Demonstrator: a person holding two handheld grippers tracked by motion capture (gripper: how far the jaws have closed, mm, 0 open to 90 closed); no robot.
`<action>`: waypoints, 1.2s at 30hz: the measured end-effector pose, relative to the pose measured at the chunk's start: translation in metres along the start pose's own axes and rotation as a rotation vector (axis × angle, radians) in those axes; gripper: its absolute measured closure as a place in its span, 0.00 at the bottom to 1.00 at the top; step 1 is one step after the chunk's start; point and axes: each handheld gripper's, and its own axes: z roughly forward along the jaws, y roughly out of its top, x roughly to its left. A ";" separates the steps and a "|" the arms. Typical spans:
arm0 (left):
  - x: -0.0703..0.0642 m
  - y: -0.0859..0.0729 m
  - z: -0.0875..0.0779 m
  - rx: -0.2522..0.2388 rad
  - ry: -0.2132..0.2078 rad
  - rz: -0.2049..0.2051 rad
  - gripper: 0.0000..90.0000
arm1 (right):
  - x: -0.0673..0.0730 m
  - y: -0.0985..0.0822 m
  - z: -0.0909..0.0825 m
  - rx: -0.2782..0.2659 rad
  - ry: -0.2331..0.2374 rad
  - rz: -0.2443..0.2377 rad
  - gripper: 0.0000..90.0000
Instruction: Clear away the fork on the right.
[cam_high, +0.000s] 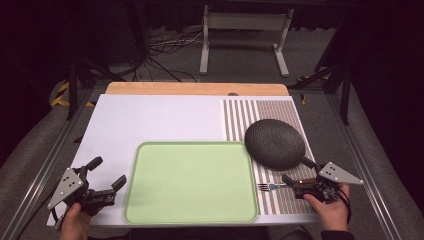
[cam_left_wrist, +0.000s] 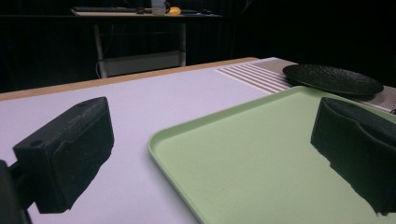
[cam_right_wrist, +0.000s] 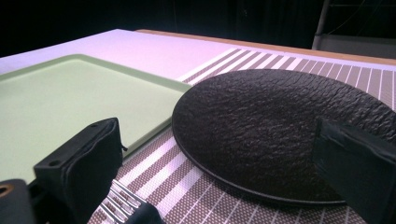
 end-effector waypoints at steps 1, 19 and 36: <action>0.000 0.000 0.000 0.000 0.000 0.000 0.00 | 0.000 0.000 0.000 0.000 0.000 0.000 0.03; -0.001 -0.001 0.000 0.009 0.002 0.005 0.00 | -0.006 0.038 0.013 0.196 0.051 -0.045 0.08; 0.000 -0.001 -0.001 0.006 0.005 0.003 0.00 | 0.005 0.075 0.022 0.523 0.145 -0.232 0.09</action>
